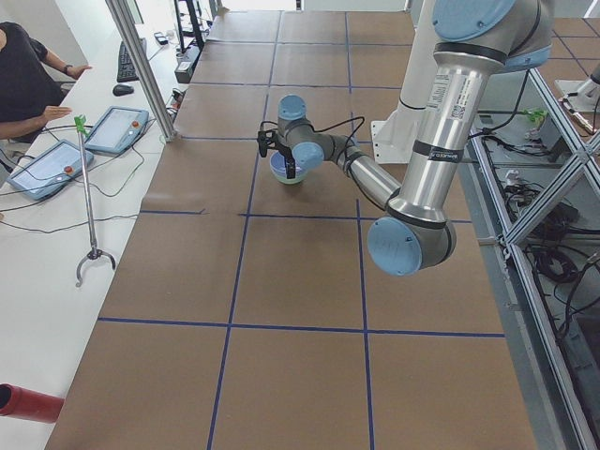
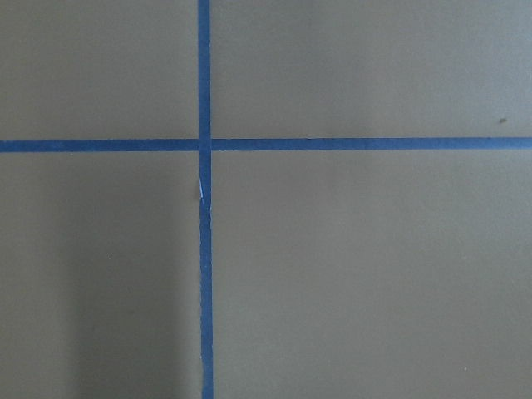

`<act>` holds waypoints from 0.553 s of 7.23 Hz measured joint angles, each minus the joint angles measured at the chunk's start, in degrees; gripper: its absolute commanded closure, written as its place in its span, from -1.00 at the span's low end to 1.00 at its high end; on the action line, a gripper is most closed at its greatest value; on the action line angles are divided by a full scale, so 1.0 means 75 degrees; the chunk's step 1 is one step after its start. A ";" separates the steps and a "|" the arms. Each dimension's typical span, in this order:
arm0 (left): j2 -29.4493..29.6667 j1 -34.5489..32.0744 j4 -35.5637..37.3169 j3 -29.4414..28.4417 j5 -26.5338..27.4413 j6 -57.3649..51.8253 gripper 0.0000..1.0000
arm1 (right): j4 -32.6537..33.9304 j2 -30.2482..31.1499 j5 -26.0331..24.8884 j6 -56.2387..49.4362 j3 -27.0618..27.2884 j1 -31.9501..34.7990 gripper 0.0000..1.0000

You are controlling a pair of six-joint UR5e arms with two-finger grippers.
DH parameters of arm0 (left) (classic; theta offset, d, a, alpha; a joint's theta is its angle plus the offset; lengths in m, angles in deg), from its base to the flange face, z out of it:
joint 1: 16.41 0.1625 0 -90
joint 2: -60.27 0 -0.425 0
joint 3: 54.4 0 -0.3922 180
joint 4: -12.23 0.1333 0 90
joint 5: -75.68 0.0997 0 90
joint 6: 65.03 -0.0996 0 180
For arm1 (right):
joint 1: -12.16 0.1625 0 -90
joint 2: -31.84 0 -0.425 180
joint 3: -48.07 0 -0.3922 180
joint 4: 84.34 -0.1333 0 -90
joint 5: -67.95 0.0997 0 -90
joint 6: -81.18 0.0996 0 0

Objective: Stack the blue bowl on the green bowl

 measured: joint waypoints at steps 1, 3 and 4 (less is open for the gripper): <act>-0.0048 -0.0413 0.0116 -0.0002 -0.0013 -0.1045 -1.00 | -0.0001 0.0000 0.0003 0.0000 0.0000 0.0000 -1.00; -0.0189 -0.1432 0.0737 -0.0067 -0.0057 -0.3294 -1.00 | -0.0001 0.0000 0.0003 0.0000 0.0000 0.0000 -1.00; -0.0227 -0.2088 0.1210 -0.0156 -0.0099 -0.4559 -1.00 | 0.0002 0.0000 0.0003 0.0000 0.0000 0.0000 -1.00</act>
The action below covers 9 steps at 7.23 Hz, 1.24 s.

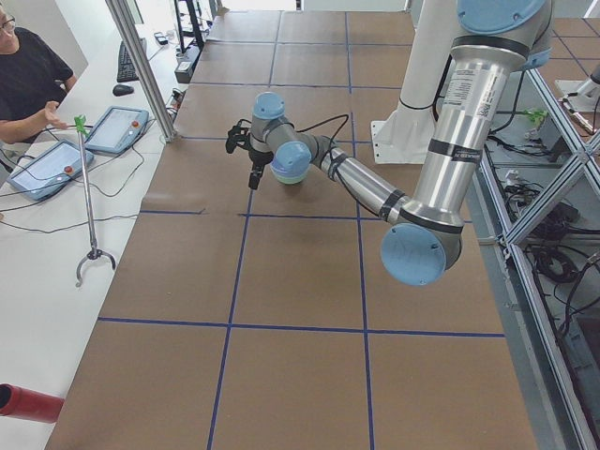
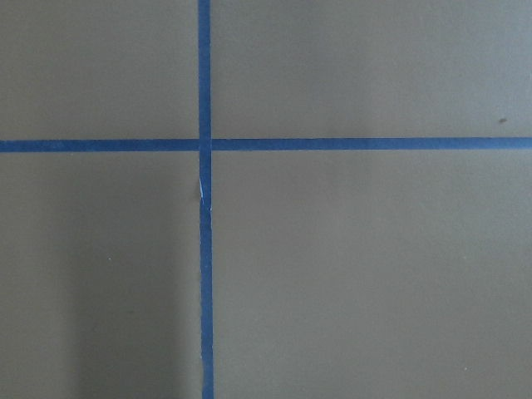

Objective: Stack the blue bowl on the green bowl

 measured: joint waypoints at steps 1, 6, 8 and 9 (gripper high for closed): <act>-0.0014 -0.0615 0.0505 -0.0141 -0.0091 -0.0994 -1.00 | 0.0002 -0.0001 0.0002 0.0000 0.0000 0.0000 -1.00; -0.1032 -0.3185 0.1606 -0.1552 -0.1723 -0.4424 -1.00 | -0.0001 -0.0001 -0.0003 0.0000 0.0000 0.0000 -1.00; -0.1616 -0.3387 0.1596 -0.1702 -0.2188 -0.4836 -1.00 | 0.0002 0.0000 -0.0004 0.0000 0.0000 0.0000 -1.00; -0.1744 -0.3470 0.1600 -0.1720 -0.2215 -0.4874 -1.00 | 0.0003 -0.0001 -0.0004 0.0000 0.0000 0.0000 -1.00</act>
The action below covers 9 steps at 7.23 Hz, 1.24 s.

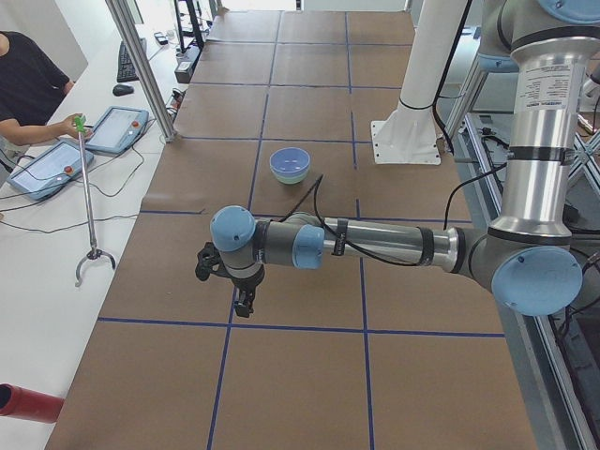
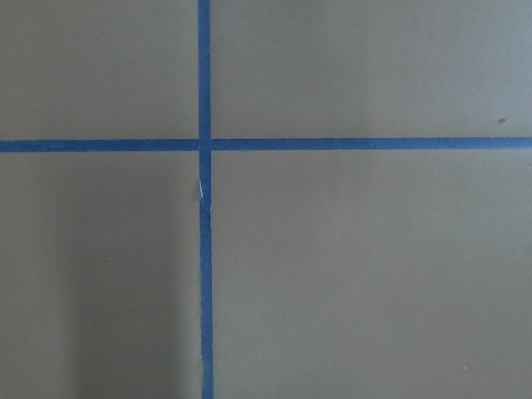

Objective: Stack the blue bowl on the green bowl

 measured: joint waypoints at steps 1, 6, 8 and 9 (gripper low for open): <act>-0.0077 -0.0155 0.0008 -0.0006 0.0028 -0.0013 -1.00 | -0.0002 0.0001 0.0000 0.0000 0.0000 0.0000 -1.00; -0.0362 -0.0554 0.0078 0.0027 0.0465 -0.0014 -1.00 | -0.0006 0.0000 0.0004 0.0000 0.0000 0.0000 -1.00; -0.0404 -0.0566 0.0098 0.0008 0.0465 -0.0014 -1.00 | -0.0006 0.0000 0.0008 0.0000 0.0000 0.0000 -1.00; -0.0407 -0.0567 0.0102 0.0001 0.0461 -0.0014 -1.00 | -0.0006 0.0000 0.0008 0.0000 0.0000 0.0000 -1.00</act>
